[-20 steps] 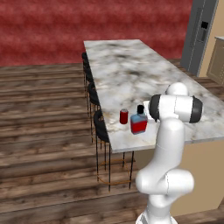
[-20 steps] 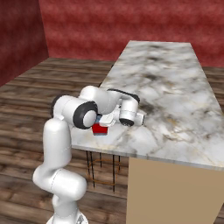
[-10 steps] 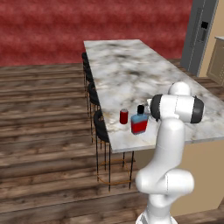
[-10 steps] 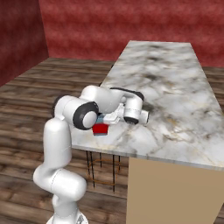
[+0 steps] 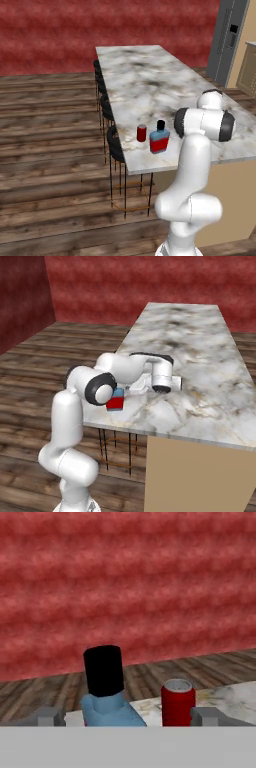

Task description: Move the drinks to the dining counter.

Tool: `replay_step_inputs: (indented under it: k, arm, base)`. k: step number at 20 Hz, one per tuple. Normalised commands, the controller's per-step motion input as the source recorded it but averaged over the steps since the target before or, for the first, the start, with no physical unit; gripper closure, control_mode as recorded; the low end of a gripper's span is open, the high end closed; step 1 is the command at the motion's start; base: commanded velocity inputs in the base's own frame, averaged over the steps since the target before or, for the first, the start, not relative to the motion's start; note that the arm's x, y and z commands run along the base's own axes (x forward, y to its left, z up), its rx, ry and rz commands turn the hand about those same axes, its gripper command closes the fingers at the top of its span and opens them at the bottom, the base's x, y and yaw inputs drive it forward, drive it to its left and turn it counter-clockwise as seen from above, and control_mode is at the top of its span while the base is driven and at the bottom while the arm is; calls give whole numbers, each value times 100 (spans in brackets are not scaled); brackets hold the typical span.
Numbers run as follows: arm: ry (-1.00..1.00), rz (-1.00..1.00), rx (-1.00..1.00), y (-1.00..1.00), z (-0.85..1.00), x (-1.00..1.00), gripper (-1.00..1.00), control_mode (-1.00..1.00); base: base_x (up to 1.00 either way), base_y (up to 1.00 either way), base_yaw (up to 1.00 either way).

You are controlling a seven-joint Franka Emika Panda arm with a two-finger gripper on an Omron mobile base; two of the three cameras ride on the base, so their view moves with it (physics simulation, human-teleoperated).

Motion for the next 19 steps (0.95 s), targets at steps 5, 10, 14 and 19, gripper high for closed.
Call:
replay_step_inputs:
  k: [5,10,14,19]
  arm:
    - [-1,1,-28,-8,53,-48,-100,-100]
    - [-3,14,-57,19,81,-96,-100,-100]
    - [-8,21,-77,53,72,-100,-100,-100]
    - [-16,23,-80,63,69,-100,-100,-100]
  base:
    - [0,0,0]
    - [0,0,0]
    - [0,0,0]
    - [0,0,0]
